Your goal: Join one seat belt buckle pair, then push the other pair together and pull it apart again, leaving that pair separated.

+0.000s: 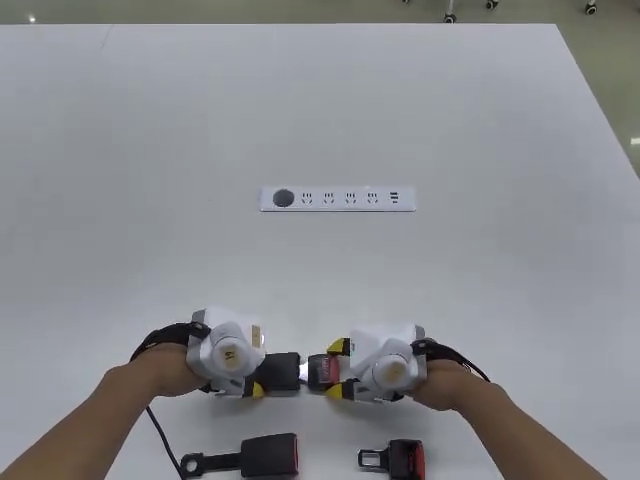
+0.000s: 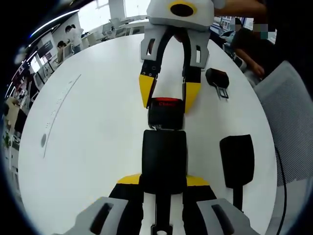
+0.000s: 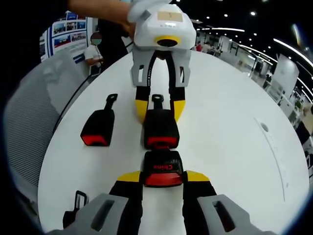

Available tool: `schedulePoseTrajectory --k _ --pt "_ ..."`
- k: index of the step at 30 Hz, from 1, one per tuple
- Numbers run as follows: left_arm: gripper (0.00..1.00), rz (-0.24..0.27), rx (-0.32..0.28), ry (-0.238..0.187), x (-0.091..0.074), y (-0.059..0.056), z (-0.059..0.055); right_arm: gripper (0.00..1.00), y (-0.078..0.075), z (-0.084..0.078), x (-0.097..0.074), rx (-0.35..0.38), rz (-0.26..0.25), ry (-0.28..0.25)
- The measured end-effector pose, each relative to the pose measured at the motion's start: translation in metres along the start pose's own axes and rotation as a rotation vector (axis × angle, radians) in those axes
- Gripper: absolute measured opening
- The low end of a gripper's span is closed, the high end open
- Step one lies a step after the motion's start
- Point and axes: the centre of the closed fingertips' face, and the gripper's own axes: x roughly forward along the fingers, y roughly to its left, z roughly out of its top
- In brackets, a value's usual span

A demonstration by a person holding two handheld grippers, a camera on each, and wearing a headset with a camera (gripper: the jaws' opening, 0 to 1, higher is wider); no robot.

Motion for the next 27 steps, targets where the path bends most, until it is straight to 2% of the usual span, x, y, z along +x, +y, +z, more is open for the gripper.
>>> schedulePoseTrajectory --k 8,11,19,27 --pt "0.3 -0.001 0.0 0.002 0.0005 0.0006 -0.0006 0.26 0.0003 0.0053 0.0038 0.002 -0.002 -0.011" --pt "0.3 0.001 -0.001 0.0 0.0012 0.0003 -0.0006 0.26 0.0052 0.0093 -0.0013 -0.004 -0.005 -0.004" --pt "0.3 0.002 -0.004 0.002 0.0023 0.0 -0.0016 0.26 0.0055 0.0062 -0.0038 -0.01 -0.005 0.001" --pt "0.3 0.001 -0.004 -0.008 0.002 -0.002 -0.0027 0.26 0.0024 0.0044 -0.0008 -0.034 0.002 -0.014"
